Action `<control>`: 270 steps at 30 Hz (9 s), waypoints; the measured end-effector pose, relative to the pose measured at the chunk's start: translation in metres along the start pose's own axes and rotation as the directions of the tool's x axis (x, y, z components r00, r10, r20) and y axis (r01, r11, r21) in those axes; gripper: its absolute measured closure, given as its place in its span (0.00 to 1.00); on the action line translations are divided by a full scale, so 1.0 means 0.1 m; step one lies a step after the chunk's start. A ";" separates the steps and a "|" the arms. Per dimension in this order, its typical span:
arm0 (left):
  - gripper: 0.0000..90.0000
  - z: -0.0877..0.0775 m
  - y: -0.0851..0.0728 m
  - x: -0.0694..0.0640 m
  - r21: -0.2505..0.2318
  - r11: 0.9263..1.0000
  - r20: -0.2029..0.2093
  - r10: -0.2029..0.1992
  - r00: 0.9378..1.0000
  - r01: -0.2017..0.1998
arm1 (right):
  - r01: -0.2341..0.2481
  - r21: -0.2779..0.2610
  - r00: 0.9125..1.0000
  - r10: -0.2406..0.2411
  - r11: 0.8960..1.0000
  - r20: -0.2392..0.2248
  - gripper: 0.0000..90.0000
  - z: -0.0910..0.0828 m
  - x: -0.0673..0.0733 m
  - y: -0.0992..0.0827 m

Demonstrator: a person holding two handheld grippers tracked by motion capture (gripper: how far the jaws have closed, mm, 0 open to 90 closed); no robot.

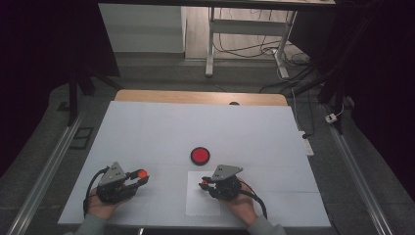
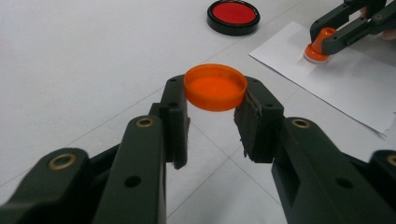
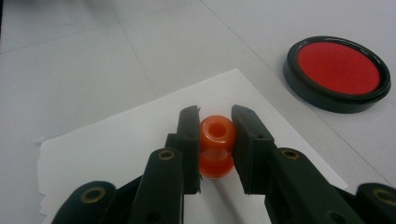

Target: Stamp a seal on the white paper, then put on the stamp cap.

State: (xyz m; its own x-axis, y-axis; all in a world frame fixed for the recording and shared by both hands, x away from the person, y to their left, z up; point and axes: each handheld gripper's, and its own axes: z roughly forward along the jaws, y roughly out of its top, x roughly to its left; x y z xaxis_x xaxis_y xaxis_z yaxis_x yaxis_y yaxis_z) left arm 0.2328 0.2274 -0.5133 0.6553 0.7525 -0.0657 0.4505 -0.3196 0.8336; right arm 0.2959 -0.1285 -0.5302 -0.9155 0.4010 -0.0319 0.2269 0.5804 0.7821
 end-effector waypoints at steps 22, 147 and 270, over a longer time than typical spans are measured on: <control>0.73 0.01 -0.01 0.00 0.005 1.000 -0.004 -0.002 1.000 0.002 | 0.016 -0.013 1.000 -0.016 1.000 0.006 0.81 0.01 0.02 -0.02; 0.72 0.16 0.15 -0.18 0.009 0.998 0.039 0.061 0.997 -0.062 | -0.194 -0.337 0.980 0.199 0.921 -0.019 0.80 -0.80 -0.34 0.23; 0.72 1.15 0.75 -0.99 0.055 0.966 0.220 0.235 0.947 -0.252 | -0.183 -0.279 0.981 0.157 0.943 -0.113 0.80 -0.54 -0.13 0.28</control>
State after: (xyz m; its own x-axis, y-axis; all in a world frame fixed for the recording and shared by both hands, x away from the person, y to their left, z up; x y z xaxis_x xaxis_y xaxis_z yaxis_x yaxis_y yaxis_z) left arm 0.2714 0.0629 -0.5069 0.8597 0.5106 0.0127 0.3032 -0.5303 0.7917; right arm 0.2961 -0.1554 -0.4740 -0.9003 0.4043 0.1614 0.2884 0.2763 0.9168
